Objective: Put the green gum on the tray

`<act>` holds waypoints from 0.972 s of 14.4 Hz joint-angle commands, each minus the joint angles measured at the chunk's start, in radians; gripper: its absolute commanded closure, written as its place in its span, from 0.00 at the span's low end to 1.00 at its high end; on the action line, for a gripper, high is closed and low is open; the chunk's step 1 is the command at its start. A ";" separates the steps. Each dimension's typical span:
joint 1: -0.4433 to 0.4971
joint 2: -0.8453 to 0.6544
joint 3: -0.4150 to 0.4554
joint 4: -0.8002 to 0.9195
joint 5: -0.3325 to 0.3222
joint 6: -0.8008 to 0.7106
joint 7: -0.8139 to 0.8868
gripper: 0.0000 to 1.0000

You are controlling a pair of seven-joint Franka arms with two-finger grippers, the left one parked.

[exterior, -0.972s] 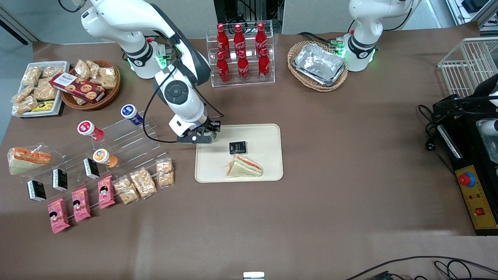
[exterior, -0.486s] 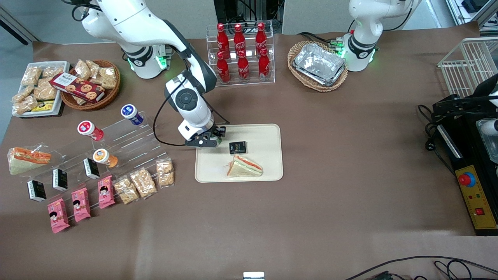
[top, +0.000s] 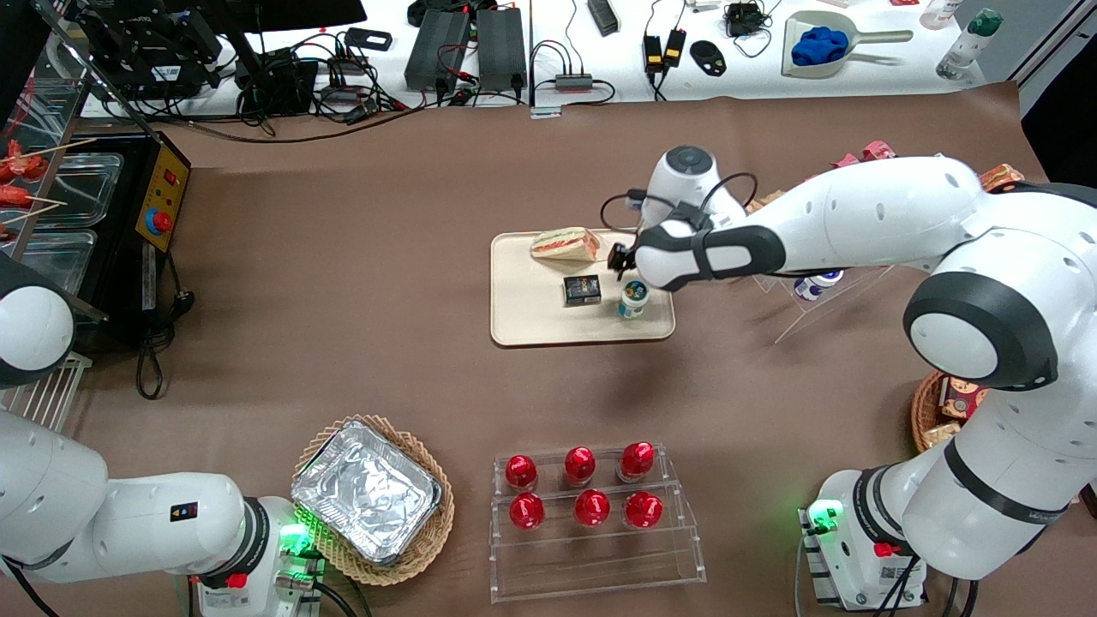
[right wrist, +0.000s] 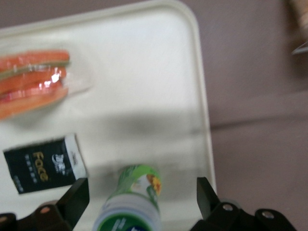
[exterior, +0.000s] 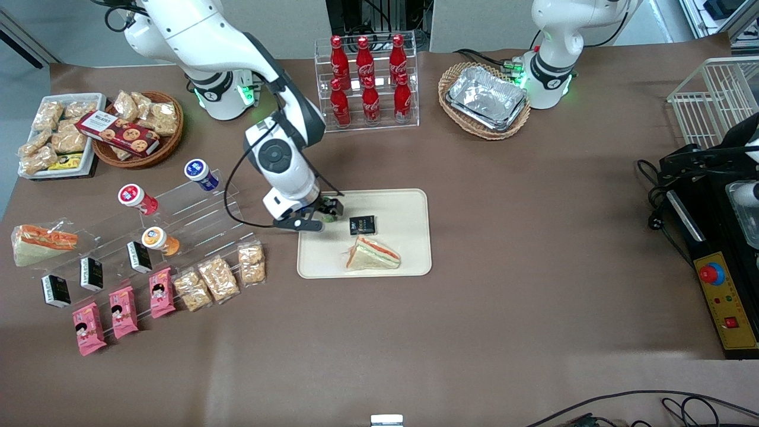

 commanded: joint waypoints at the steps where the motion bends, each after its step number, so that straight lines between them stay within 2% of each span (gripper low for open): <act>1: -0.097 -0.120 -0.017 0.046 0.007 -0.184 -0.050 0.00; 3: -0.176 -0.201 -0.017 0.054 0.007 -0.275 -0.116 0.00; 6: -0.307 -0.301 -0.017 0.079 0.007 -0.412 -0.312 0.00; 10: -0.491 -0.309 -0.017 0.292 0.007 -0.770 -0.553 0.00; 13: -0.600 -0.309 -0.017 0.401 0.000 -0.908 -0.652 0.00; 14: -0.620 -0.306 -0.017 0.441 -0.023 -0.945 -0.661 0.00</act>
